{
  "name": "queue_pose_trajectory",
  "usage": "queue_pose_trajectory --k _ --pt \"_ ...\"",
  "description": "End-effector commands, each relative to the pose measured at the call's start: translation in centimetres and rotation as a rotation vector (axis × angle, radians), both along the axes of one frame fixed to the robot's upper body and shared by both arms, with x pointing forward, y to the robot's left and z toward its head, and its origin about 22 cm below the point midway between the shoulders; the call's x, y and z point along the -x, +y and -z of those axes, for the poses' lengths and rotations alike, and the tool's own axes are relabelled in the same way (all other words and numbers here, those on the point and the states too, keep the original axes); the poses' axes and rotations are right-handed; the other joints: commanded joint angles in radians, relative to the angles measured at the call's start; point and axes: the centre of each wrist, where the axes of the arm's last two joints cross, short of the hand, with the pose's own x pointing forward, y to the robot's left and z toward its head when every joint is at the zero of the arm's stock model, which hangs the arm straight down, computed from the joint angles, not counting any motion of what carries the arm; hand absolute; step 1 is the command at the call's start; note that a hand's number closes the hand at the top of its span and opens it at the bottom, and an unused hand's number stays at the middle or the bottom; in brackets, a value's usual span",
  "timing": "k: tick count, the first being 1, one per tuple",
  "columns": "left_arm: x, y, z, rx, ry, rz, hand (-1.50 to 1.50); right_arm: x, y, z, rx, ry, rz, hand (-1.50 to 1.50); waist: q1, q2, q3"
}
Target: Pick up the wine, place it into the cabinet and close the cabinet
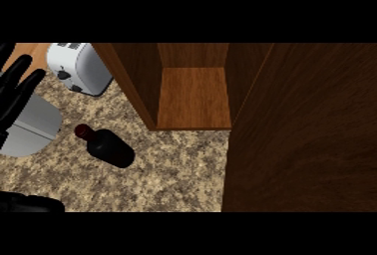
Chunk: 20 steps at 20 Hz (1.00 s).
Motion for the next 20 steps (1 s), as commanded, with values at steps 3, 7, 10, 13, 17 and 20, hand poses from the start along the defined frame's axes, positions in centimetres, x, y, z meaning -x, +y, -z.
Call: queue_pose_trajectory --k 3,7,10,13,17,20 --pt "-1.0 2.3 1.5 -0.013 0.027 -0.029 -1.50 5.0 -1.0 -3.5 -0.058 -0.077 -0.045 -1.50 0.000 -0.001 0.000" --pt "-1.9 3.2 5.1 -0.006 0.063 -0.022 -1.50 3.2 -1.0 -3.3 -0.060 -0.082 -0.025 -1.50 0.007 0.003 0.000" --pt "-2.5 4.8 5.9 0.008 0.077 -0.020 -1.50 3.5 -0.8 -3.2 -0.049 -0.075 -0.031 -1.50 0.005 0.002 0.000" --pt "-3.0 5.2 6.7 -0.016 0.113 -0.040 -1.50 5.0 -1.1 -4.1 -0.056 -0.092 -0.045 -1.50 -0.003 0.000 0.000" --pt "-3.0 4.8 10.6 -0.032 0.154 -0.013 -1.50 5.0 -1.1 -3.6 -0.049 -0.086 -0.026 -1.50 -0.007 -0.001 0.000" --pt "-2.8 7.2 10.6 -0.031 0.164 -0.023 -1.50 6.0 -1.3 -4.0 -0.057 -0.064 -0.039 -1.50 -0.008 -0.003 0.000"
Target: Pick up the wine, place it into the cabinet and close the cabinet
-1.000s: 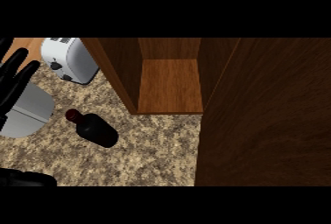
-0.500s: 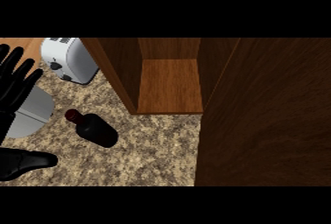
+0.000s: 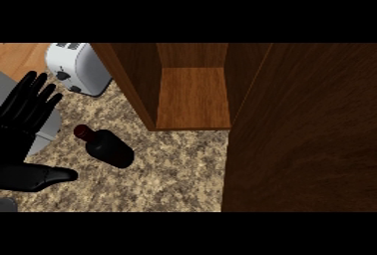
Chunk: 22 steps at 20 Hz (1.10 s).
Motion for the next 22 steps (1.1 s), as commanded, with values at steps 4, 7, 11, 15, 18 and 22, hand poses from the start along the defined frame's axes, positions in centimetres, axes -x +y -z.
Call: queue_pose_trajectory --k 4,7,11,15,18,22 --pt "-0.9 1.2 4.3 -0.019 0.037 0.011 -1.50 5.1 -1.3 -3.4 -0.070 -0.086 -0.024 -1.50 -0.005 0.001 0.000" --pt "-2.2 2.0 5.7 -0.019 0.025 0.015 -1.50 5.0 -1.6 -3.8 -0.042 -0.090 -0.018 -1.50 -0.006 0.002 0.000" --pt "-1.1 1.3 9.6 -0.021 0.065 -0.001 -1.50 4.0 -1.2 -3.2 -0.045 -0.094 -0.016 -1.50 0.003 0.002 0.000" --pt "-3.8 0.4 10.5 -0.020 0.073 -0.024 -1.50 4.8 -1.1 -3.8 -0.049 -0.090 -0.038 -1.50 -0.008 0.002 -0.001" --pt "-3.0 2.5 13.4 -0.037 0.091 -0.047 -1.50 4.6 -1.4 -3.2 -0.041 -0.091 -0.036 -1.50 -0.010 0.003 0.000" --pt "-4.7 2.4 13.7 -0.038 0.116 -0.026 -1.50 4.4 -1.3 -3.4 -0.040 -0.072 -0.054 -1.50 -0.004 0.004 0.000"
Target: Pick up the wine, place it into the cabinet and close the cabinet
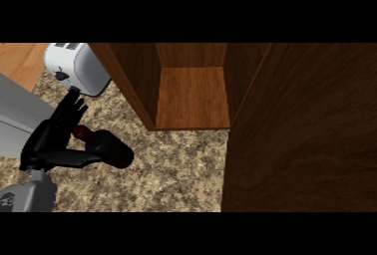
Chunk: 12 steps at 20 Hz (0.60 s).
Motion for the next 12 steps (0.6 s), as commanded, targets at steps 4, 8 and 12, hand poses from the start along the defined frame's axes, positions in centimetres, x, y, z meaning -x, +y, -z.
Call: queue_pose_trajectory --k 4,8,12 --pt "0.0 2.3 4.0 0.004 0.036 0.017 -1.50 4.0 -1.3 -3.5 -0.045 -0.083 -0.046 -1.50 0.001 0.002 -0.001" --pt "1.1 1.6 5.4 0.026 0.075 0.058 -1.50 4.1 -1.5 -3.2 -0.040 -0.082 -0.022 -1.50 0.006 -0.001 0.000" --pt "0.6 0.8 7.1 0.013 0.068 0.071 -1.50 3.9 -1.7 -3.3 -0.046 -0.089 -0.034 -1.50 0.005 0.000 0.001"
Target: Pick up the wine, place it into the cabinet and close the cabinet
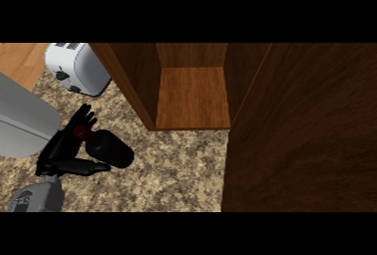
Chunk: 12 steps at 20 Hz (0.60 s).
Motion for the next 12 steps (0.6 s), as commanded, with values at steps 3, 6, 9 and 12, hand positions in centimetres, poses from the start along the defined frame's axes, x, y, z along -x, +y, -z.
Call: queue_pose_trajectory --k 3,6,9,12 --pt "0.0 -0.7 2.7 0.002 0.015 0.013 -1.50 4.6 -1.2 -2.9 -0.050 -0.066 -0.063 -1.50 0.001 0.000 0.001" --pt "1.1 -0.7 4.3 0.010 0.024 0.030 -1.50 4.7 -1.2 -3.0 -0.071 -0.058 -0.055 -1.50 0.002 0.000 0.000" --pt "2.7 -1.6 5.8 0.026 0.031 0.054 -1.50 5.1 -1.3 -3.2 -0.055 -0.080 -0.057 -1.50 0.004 -0.002 0.001" --pt "1.6 -1.4 5.5 0.100 0.011 0.001 -1.50 4.9 -1.4 -2.9 -0.068 -0.056 -0.040 -1.50 0.004 -0.002 0.001"
